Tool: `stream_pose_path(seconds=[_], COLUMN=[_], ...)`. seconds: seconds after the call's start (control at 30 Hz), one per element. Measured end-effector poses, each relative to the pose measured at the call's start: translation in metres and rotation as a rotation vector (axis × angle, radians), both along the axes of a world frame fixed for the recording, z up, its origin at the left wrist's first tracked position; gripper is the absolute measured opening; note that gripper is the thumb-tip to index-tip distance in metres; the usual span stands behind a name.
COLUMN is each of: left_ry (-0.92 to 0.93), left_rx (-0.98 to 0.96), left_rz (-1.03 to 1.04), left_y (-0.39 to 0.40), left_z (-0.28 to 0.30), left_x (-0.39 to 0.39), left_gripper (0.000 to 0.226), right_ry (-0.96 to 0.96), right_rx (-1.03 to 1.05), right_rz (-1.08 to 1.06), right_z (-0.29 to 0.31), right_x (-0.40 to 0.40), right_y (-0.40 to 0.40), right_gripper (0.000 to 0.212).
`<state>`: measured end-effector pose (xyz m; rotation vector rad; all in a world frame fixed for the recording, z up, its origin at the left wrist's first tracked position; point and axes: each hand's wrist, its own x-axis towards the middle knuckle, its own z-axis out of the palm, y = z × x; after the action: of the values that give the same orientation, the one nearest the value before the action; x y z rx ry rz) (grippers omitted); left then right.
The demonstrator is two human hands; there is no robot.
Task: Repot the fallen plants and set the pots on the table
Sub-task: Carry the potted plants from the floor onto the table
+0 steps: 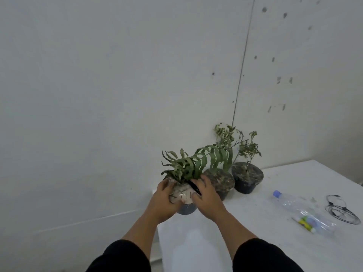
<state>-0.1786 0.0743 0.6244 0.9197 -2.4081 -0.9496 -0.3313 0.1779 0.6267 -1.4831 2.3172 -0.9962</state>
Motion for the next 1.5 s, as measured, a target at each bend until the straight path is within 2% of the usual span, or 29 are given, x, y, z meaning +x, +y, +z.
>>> stream_pose_path(seconds=[0.17, 0.33, 0.67, 0.9, 1.07, 1.2, 1.33, 1.5], left_ry=[-0.023, -0.112, -0.096, -0.134, -0.294, -0.419, -0.391, -0.280], left_rx=[0.059, 0.054, 0.050, -0.058, -0.221, -0.386, -0.510, -0.636], left_rz=[0.004, 0.002, 0.034, 0.049, 0.043, 0.146, 0.225, 0.120], left_y=[-0.009, -0.034, -0.076, -0.099, -0.098, -0.091, -0.078, -0.050], left_z=[-0.040, -0.073, -0.103, -0.113, -0.112, -0.100, -0.089, -0.072], left_x=[-0.003, -0.020, -0.045, -0.057, -0.060, -0.060, -0.061, -0.085], left_gripper=[0.100, 0.105, 0.107, 0.085, 0.073, 0.064, 0.050, 0.037], right_ry=[-0.068, -0.118, -0.160, -0.083, 0.009, 0.073, 0.128, 0.225], right_rx=[0.076, 0.137, 0.122, 0.169, 0.218, 0.246, 0.257, 0.214], right_rz=[0.125, 0.139, 0.120, 0.108, 0.059, 0.030, 0.032, -0.057], right_z=[-0.045, -0.077, -0.102, -0.105, -0.103, -0.094, -0.085, -0.059], right_x=[-0.013, -0.029, -0.055, -0.067, -0.070, -0.073, -0.080, -0.112], right_y=[-0.018, -0.044, -0.086, -0.111, -0.117, -0.110, -0.095, -0.046], right_gripper=[0.060, 0.069, 0.069, 0.053, 0.039, 0.038, 0.040, 0.042])
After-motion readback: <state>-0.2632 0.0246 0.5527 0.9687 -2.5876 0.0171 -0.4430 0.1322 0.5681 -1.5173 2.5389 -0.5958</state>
